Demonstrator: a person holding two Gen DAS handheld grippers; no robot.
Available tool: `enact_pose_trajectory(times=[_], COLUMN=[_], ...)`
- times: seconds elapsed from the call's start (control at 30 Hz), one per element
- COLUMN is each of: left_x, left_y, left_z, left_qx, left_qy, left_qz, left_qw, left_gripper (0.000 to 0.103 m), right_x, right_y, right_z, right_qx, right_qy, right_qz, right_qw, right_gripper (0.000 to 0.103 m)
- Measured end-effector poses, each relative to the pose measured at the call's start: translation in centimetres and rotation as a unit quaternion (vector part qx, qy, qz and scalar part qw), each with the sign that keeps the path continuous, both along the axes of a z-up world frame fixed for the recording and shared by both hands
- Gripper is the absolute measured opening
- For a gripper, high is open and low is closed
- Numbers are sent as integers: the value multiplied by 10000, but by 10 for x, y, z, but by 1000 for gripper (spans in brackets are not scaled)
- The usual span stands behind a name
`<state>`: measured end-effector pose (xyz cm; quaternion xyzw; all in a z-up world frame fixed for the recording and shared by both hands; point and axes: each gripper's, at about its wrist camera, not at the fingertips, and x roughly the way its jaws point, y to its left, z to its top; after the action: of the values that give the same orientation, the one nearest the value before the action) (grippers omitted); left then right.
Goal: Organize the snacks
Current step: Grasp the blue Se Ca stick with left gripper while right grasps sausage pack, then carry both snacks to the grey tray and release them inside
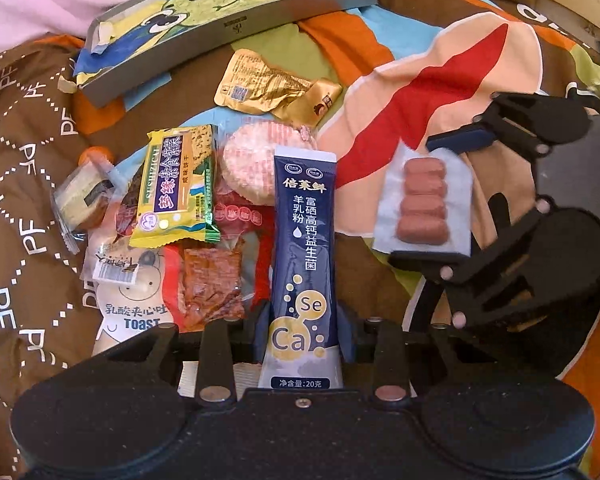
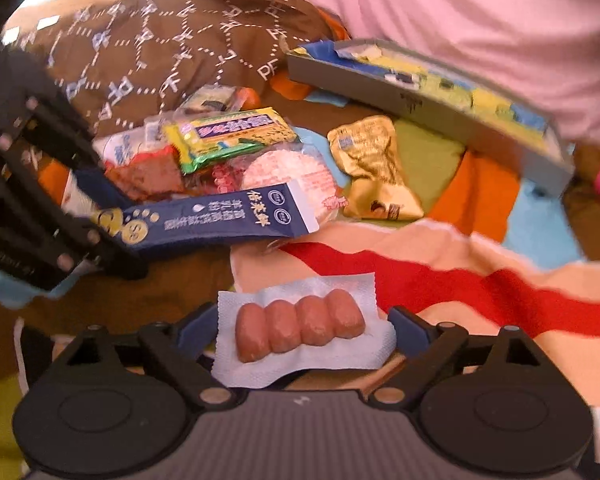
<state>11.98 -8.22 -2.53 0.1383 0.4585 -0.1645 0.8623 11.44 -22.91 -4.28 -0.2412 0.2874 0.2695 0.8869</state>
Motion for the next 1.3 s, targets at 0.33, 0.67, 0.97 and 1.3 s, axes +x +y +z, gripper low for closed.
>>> enact_pose_trajectory(times=[0.33, 0.67, 0.97, 1.3], left_x=[-18, -16, -12, 9], left_y=[-9, -15, -14, 2], left_z=[-1, -6, 7, 44], left_qx=[324, 569, 441, -284], left_qy=[-551, -717, -1238, -1790], left_qz=[-310, -482, -342, 64], left_qw=[9975, 9946, 9907, 9834], left_gripper=[35, 35, 33, 33], right_x=[-29, -22, -25, -15], right_y=[18, 12, 10, 6], right_z=[2, 4, 11, 34], right_qx=[-915, -810, -786, -570], right_qy=[-1195, -1392, -1877, -2442], right_qz=[-64, -264, -318, -525], right_qw=[9886, 9866, 9786, 9666], right_gripper=[94, 94, 94, 94])
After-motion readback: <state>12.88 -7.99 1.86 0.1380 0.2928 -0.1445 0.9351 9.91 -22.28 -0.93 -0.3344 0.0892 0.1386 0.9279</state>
